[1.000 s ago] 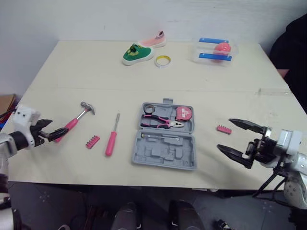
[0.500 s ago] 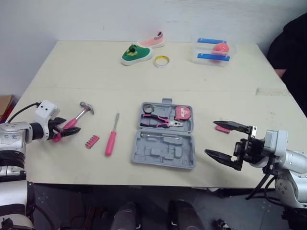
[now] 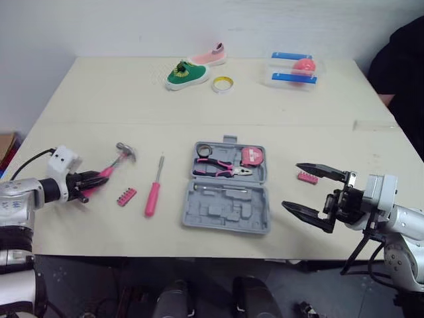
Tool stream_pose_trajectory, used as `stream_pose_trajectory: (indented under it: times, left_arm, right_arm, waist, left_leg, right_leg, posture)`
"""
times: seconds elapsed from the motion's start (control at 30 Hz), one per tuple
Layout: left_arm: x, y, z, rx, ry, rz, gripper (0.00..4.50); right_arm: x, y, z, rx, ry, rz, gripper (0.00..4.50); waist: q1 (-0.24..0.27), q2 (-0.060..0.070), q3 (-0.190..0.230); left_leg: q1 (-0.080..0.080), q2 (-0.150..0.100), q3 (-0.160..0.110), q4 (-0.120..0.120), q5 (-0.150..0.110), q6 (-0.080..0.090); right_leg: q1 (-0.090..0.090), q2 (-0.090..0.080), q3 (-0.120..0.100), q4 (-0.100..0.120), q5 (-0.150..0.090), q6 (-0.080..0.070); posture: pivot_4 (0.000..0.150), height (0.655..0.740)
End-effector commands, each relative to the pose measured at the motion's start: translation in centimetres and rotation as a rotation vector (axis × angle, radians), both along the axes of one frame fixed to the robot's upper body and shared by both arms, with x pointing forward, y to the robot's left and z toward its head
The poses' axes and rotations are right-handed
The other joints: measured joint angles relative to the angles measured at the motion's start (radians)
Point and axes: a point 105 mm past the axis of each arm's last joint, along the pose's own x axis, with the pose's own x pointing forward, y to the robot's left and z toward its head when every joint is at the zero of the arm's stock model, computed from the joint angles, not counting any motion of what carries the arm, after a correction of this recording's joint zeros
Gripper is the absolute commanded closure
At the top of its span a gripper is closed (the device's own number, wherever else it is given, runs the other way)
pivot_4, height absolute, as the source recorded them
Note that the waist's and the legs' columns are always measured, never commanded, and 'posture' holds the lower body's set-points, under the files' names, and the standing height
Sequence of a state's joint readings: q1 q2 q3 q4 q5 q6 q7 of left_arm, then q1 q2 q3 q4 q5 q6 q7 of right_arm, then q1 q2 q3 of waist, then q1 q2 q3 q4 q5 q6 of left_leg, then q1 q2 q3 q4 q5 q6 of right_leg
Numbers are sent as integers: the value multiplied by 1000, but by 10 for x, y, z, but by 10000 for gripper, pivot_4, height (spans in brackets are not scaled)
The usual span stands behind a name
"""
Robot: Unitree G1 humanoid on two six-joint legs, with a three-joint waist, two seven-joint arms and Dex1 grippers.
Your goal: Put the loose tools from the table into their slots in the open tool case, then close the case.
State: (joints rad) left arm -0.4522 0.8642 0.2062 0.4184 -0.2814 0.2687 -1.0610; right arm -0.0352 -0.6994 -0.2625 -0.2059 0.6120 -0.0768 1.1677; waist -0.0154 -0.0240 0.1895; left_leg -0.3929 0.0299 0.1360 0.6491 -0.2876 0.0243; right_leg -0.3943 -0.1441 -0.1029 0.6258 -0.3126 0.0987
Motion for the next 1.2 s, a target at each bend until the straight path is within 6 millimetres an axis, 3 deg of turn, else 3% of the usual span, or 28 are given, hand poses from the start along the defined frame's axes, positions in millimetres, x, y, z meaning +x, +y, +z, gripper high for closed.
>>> stream_pose_trajectory:
  times: [0.03,0.07,0.2,0.37,0.53,0.63,0.77,1.2]
  left_arm:
    - [-7,-31,48,12,-163,-151,39055]
    - [-9,-39,49,42,-173,-187,39055]
    - [-23,-113,58,134,-184,-482,39055]
    - [-35,-170,56,149,-170,-724,39056]
    - [-25,-212,37,268,-99,-825,39056]
    - [-17,-250,15,346,-25,-840,39056]
    - [-17,-255,5,469,-8,-884,39056]
    - [-14,-252,-7,526,89,-845,39056]
  right_arm:
    - [2,-17,3,-32,-23,-44,0]
    - [1,-20,-1,-47,-2,-38,0]
    - [2,-39,-11,-78,39,-87,0]
    - [-2,-46,-16,-86,75,-86,0]
    - [-10,-57,-25,-109,92,-99,0]
    - [-16,-64,-30,-118,106,-116,0]
    - [-21,-64,-30,-109,84,-128,0]
    - [-31,-44,-20,-98,56,-145,0]
  waist:
    - [7,0,0]
    - [9,0,0]
    - [19,0,0]
    - [18,0,0]
    - [12,0,1]
    - [19,0,1]
    - [14,0,1]
    - [17,0,2]
  left_leg:
    - [-1,0,-1,0,-1,-1]
    - [-1,-1,0,0,-1,-1]
    - [0,-1,1,-1,2,3]
    - [2,-1,5,0,2,4]
    - [3,1,6,3,2,4]
    - [4,1,6,3,3,5]
    - [2,0,7,5,2,6]
    - [2,1,4,7,1,7]
  right_leg:
    - [0,-1,0,0,0,0]
    - [0,-1,0,0,0,0]
    - [1,0,-3,-1,0,0]
    - [1,8,-2,-1,1,2]
    - [2,12,0,1,2,3]
    - [2,12,0,1,2,3]
    - [2,11,0,0,2,3]
    - [2,4,0,1,2,3]
  posture:
    - [1500,7400]
    - [1500,7400]
    - [1500,7400]
    - [1500,7400]
    - [1500,7400]
    - [1500,7400]
    - [1500,7400]
    - [1500,7400]
